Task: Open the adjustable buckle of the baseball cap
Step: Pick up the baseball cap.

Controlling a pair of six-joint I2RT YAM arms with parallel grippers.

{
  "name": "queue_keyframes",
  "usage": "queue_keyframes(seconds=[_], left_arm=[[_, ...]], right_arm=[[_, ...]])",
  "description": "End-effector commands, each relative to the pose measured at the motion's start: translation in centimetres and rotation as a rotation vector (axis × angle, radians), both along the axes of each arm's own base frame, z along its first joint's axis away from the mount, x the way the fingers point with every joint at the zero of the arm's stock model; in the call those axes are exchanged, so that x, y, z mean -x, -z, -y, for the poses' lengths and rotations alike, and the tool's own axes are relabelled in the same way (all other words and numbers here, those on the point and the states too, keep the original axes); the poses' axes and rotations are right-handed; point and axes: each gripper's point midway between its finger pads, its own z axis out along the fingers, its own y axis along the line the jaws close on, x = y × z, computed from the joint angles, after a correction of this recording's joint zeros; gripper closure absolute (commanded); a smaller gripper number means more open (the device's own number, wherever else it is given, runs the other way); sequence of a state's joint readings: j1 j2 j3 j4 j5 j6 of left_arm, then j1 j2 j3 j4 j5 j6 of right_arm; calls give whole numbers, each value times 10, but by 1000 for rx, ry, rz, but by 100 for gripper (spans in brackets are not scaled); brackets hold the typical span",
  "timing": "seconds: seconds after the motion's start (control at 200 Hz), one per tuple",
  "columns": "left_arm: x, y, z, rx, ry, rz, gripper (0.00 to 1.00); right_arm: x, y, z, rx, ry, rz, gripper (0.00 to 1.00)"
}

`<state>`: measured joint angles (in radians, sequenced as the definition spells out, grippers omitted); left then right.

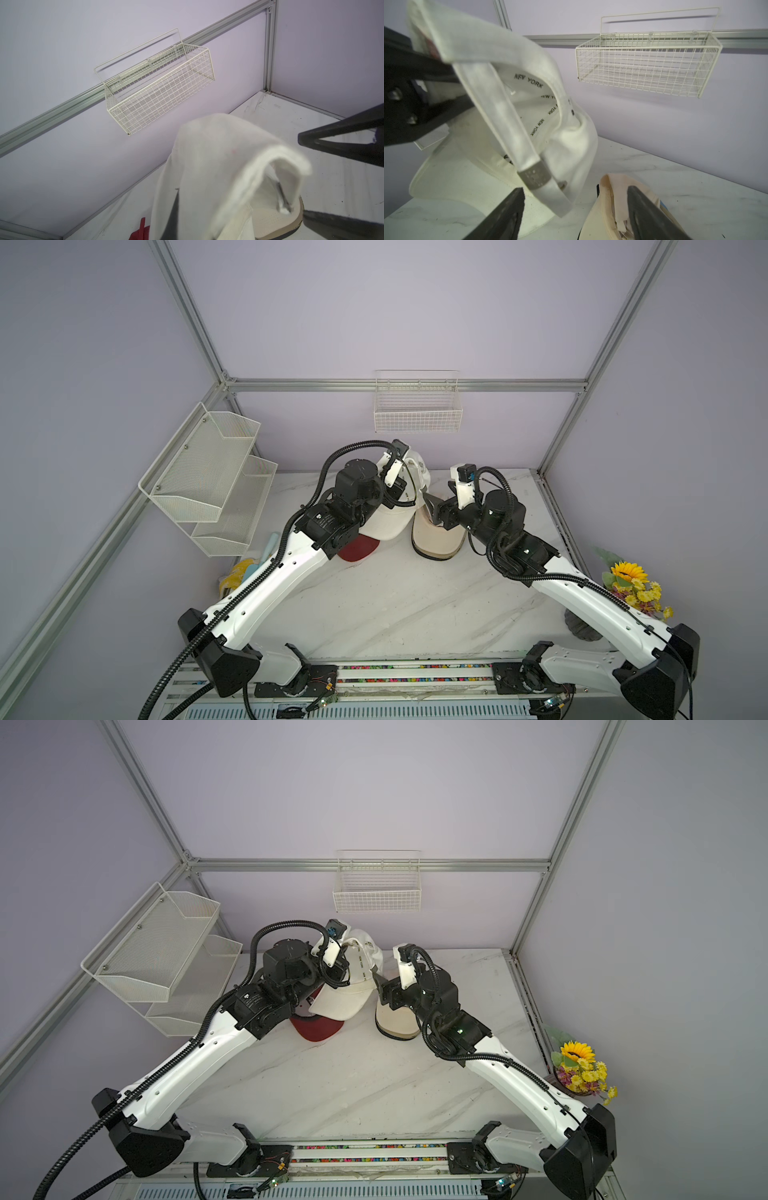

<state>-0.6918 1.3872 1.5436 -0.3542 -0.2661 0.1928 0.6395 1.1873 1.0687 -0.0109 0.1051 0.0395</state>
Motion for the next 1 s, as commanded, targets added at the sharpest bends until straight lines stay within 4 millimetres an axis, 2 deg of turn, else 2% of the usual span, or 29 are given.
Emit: queue_keyframes(seconds=[0.0,0.17,0.315,0.625,0.845,0.915,0.995], left_arm=[[3,-37,-6,115,-11,54,100],[5,-44,-8,143,-17,44,100],[10,-50,-8,164,-2,42,100],[29,-58,-18,221,19,32,100],[41,-66,-30,236,9,49,100],[44,-66,-31,240,17,47,100],[46,-63,-31,240,25,37,100]], right_arm=[[5,4,6,-9,15,21,19],[10,8,0,-71,-29,24,17],[0,17,1,-84,8,45,17],[-27,5,-1,-138,54,126,20],[-32,7,1,-173,69,151,22],[-31,2,2,-191,67,165,28],[-28,-10,4,-223,67,197,51]])
